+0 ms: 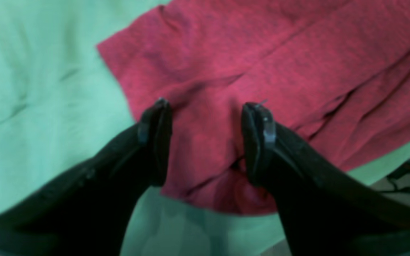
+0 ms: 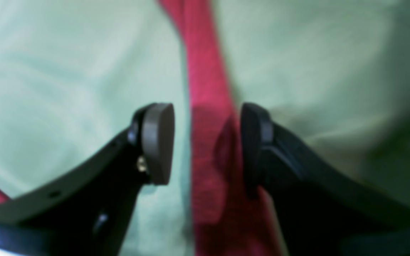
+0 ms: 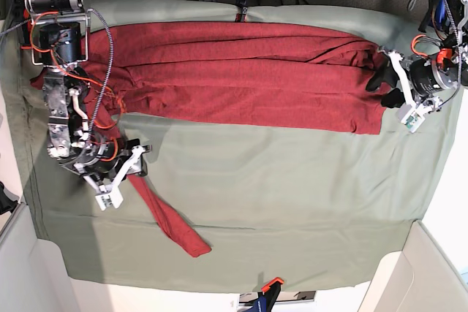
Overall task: Fold the T-shirt properly
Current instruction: 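Grasp the trailing sleeve with the right gripper and lay it onto the shirt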
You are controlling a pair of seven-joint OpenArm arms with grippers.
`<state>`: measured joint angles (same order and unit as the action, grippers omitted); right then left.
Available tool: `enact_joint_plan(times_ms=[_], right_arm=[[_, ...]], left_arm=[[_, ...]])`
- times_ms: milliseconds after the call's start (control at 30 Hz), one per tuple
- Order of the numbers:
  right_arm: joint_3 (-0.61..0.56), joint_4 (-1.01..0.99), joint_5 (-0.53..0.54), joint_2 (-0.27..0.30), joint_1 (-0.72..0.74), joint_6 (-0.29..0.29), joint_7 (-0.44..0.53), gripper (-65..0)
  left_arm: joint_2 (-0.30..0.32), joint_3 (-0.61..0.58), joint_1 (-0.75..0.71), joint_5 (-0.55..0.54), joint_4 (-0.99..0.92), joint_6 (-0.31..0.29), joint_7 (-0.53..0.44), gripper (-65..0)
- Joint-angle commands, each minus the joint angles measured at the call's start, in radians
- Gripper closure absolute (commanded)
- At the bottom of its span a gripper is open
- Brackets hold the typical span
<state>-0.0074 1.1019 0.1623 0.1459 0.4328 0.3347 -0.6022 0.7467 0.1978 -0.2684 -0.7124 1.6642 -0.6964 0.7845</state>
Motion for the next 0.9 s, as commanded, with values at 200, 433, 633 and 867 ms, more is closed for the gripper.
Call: enact_joint_plan(times_ms=[200,433,633,867], right_arm=[[-0.019,-0.018,-0.002,-0.017,0.021,-0.017,0.031,-7.7],[-0.019,0.103,0.144,-0.026,0.014,0.092,-0.072,0.0],[-0.026,0.333,0.301,-0.053,-0.060,0.143,-0.180,0.0],[-0.134,0.510,0.415,-0.052,-0.233,0.220,-0.194,0.0]], left_arm=[[-0.010,0.012,0.011,-0.008,0.011,-0.002,-0.039,-34.0],[-0.010,0.012,0.026,-0.008,0.011,-0.002,-0.031,-41.2],[-0.010,0.012,0.074,-0.014,0.011,-0.002,0.001,-42.4],[-0.010,0.012,0.105,-0.025,0.011,-0.002,-0.011,-42.4]])
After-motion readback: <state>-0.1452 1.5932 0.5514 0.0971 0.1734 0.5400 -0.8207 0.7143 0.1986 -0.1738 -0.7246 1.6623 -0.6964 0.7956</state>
